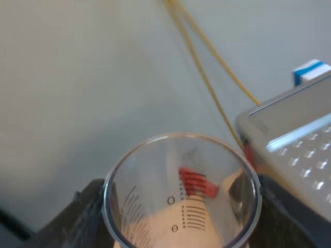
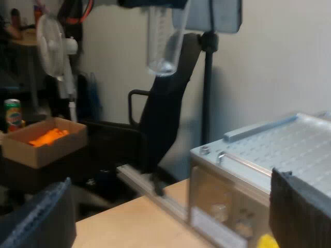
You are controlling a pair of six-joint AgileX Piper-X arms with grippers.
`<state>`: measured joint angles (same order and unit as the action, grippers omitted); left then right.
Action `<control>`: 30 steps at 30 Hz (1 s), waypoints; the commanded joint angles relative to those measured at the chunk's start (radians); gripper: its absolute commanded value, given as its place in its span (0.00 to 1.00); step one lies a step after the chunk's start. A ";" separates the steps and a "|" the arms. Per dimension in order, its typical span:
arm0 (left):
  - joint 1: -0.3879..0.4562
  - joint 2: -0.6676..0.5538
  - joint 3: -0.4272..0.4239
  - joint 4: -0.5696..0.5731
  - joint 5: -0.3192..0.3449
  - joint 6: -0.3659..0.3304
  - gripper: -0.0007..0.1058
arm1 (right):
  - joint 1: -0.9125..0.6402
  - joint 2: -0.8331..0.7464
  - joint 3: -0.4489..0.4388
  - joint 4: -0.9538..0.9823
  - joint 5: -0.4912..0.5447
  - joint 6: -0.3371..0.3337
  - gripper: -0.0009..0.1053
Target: Pour the beans into the coffee machine
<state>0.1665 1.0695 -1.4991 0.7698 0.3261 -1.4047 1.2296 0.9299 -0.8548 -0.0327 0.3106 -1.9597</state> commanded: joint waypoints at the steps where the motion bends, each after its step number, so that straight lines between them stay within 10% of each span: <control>1: 0.068 -0.039 0.110 -0.070 0.087 -0.078 0.01 | 0.022 0.030 -0.011 -0.008 -0.010 0.063 0.74; 7: 0.116 -0.093 0.344 -0.160 0.111 -0.112 0.01 | 0.021 0.101 -0.008 -0.008 -0.017 0.185 0.74; 30: 0.116 -0.093 1.011 -0.831 0.111 -0.166 0.01 | 0.021 0.271 0.169 -0.100 -0.023 0.185 0.74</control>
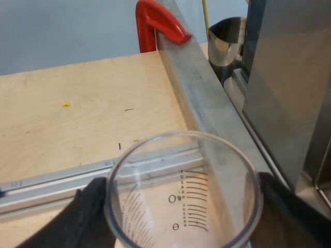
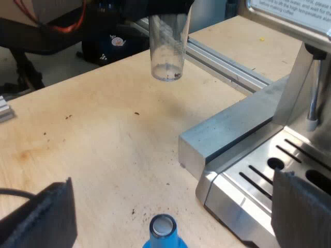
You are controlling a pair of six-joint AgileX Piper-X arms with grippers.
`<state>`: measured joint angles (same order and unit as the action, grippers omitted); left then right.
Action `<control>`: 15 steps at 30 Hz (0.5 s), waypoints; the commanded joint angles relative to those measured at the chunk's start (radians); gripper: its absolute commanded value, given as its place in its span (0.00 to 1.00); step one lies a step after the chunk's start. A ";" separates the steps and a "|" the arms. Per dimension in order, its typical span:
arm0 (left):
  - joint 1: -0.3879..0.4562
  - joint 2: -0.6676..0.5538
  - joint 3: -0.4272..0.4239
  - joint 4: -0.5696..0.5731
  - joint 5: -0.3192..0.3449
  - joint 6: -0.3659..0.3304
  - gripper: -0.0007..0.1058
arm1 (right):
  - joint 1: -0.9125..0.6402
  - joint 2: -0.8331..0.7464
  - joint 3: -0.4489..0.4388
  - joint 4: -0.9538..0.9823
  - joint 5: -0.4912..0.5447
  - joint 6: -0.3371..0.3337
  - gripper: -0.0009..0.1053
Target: Pour the beans into the coffee machine
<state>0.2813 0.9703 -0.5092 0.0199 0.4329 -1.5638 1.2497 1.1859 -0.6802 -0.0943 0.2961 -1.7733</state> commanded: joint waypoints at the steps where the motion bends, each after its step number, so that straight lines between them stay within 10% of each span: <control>1: 0.001 0.011 0.025 -0.092 0.004 -0.007 0.01 | 0.001 0.030 -0.005 -0.062 -0.009 -0.002 0.74; 15: 0.001 0.213 0.064 -0.327 -0.087 -0.010 0.01 | -0.002 0.227 -0.005 -0.306 -0.009 0.049 0.74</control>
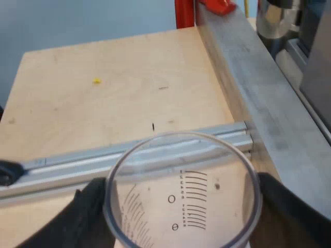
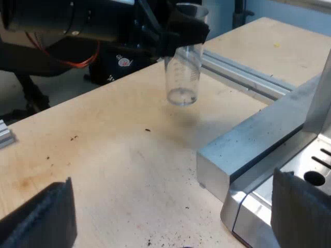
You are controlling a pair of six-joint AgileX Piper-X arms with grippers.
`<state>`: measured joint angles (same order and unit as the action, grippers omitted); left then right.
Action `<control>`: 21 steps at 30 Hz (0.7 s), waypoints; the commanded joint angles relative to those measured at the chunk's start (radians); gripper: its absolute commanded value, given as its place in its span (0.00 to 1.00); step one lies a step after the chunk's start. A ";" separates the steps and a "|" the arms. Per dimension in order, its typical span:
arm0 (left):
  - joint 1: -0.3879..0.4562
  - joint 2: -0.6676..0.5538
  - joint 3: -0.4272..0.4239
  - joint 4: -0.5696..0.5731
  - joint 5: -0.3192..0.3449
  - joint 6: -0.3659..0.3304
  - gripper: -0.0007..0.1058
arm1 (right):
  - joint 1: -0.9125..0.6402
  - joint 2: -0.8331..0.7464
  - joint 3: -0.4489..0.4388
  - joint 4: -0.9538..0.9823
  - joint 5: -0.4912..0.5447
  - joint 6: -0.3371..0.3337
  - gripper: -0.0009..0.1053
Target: Pour the beans into the coffee machine
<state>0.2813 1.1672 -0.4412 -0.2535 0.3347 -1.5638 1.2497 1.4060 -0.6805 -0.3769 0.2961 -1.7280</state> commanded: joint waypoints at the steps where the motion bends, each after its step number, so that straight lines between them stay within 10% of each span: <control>1: 0.001 0.034 -0.004 -0.073 0.021 -0.010 0.01 | -0.002 0.014 -0.005 -0.030 -0.009 0.004 0.74; 21: 0.001 0.213 -0.004 -0.118 0.021 -0.003 0.12 | -0.030 0.028 -0.005 -0.039 0.015 0.004 0.74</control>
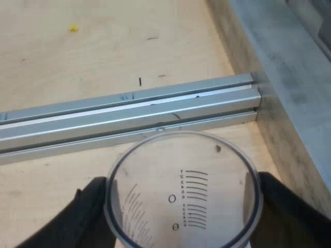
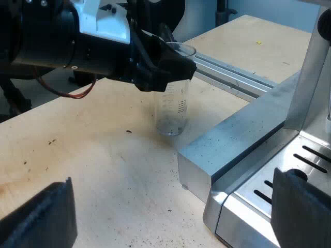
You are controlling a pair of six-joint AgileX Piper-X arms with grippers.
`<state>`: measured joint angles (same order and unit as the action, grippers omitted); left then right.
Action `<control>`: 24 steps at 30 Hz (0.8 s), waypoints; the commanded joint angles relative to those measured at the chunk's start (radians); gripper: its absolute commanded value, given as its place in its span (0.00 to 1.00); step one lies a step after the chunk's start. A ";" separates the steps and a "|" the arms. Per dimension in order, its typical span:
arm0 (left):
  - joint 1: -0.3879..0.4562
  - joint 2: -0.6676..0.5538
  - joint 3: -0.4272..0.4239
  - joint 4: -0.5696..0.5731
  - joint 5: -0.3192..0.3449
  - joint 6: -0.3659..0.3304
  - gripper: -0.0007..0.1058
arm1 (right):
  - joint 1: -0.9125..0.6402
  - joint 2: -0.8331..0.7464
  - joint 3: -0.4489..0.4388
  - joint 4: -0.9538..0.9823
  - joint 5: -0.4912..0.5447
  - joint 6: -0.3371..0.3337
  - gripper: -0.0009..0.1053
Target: Pour the beans into the coffee machine
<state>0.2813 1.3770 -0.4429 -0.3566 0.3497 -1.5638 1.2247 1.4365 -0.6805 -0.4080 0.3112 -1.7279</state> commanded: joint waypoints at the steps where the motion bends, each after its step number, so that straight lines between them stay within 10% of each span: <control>1: 0.001 0.006 -0.003 -0.015 0.006 -0.003 0.22 | -0.005 -0.003 -0.005 -0.008 0.000 0.004 0.74; 7: 0.001 0.007 -0.003 -0.011 0.006 -0.006 0.61 | -0.005 -0.003 -0.005 -0.008 0.000 0.027 0.74; 24: 0.001 -0.035 -0.006 0.390 0.006 -0.064 0.62 | -0.005 -0.003 -0.005 -0.008 0.000 0.112 0.74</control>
<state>0.2813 1.3638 -0.4429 -0.0145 0.3497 -1.6027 1.2247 1.4365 -0.6805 -0.4080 0.3112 -1.6411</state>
